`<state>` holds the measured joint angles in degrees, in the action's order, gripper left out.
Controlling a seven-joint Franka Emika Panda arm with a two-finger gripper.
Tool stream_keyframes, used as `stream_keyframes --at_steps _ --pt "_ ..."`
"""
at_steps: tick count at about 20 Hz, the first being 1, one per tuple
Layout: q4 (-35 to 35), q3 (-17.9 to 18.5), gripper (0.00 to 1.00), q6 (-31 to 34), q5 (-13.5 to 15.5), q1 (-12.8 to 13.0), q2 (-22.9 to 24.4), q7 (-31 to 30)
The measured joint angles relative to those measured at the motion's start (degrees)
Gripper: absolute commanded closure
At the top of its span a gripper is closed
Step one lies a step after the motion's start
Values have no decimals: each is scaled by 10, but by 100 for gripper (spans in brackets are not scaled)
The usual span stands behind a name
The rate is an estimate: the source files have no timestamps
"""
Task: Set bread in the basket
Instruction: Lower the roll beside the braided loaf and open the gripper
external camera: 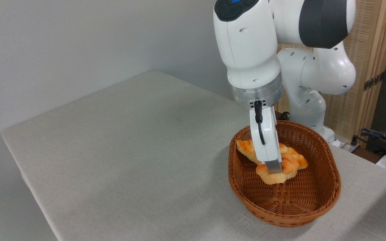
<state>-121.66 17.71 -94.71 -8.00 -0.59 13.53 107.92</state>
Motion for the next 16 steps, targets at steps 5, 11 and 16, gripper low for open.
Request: stream_keyframes --at_steps 5,11,16 --pt "0 0 0 -6 0 0 -2 0" --pt "0 0 0 -6 0 0 -2 0" --pt "19 0 0 -10 42 1 -1 -3"
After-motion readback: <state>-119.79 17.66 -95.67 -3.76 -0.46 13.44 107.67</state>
